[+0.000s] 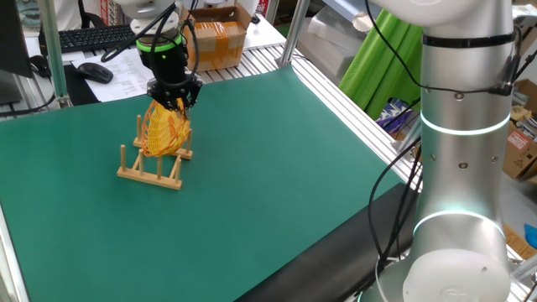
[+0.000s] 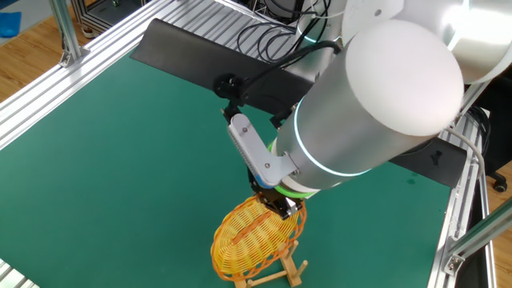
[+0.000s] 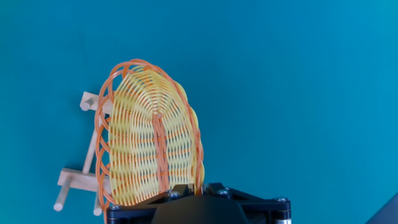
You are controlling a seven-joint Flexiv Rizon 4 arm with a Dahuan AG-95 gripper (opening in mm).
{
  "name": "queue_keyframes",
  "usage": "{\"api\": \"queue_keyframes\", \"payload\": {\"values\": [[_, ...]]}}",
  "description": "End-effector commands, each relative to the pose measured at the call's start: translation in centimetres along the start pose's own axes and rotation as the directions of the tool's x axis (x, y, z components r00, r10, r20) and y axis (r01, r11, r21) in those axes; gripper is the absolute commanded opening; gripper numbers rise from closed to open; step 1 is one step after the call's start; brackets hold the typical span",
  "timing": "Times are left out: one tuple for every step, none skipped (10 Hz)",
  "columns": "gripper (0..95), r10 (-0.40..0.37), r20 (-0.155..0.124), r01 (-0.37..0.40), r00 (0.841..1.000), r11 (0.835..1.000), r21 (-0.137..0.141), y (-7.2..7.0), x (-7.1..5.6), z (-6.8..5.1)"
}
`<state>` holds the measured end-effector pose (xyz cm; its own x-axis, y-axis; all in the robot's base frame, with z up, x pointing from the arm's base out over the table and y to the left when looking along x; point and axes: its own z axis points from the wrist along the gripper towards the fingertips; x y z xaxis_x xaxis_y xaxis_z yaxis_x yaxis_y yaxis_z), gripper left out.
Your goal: Put the dish on the dish rack
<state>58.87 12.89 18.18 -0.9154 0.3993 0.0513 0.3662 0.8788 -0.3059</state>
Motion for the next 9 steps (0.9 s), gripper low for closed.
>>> {"api": "queue_keyframes", "payload": {"values": [[0.0,0.007,0.017,-0.007,1.0,1.0,0.016,0.04,0.22,-0.03],[0.0,0.021,0.024,-0.022,0.999,1.0,0.021,0.16,0.45,-0.13],[0.0,0.042,0.022,-0.042,0.999,0.999,0.016,0.25,0.57,-0.18],[0.0,0.068,0.017,-0.068,0.998,0.998,0.012,0.39,0.68,-0.19],[0.0,0.082,0.012,-0.082,0.997,0.997,0.007,0.49,0.75,-0.2],[0.0,0.088,0.01,-0.088,0.996,0.996,0.008,0.57,0.79,-0.18],[0.0,0.089,0.005,-0.089,0.996,0.996,0.011,0.63,0.79,-0.16],[0.0,0.089,0.003,-0.089,0.996,0.996,0.01,0.74,0.81,-0.12],[0.0,0.086,0.0,-0.086,0.996,0.996,0.002,0.81,0.79,-0.07]]}}
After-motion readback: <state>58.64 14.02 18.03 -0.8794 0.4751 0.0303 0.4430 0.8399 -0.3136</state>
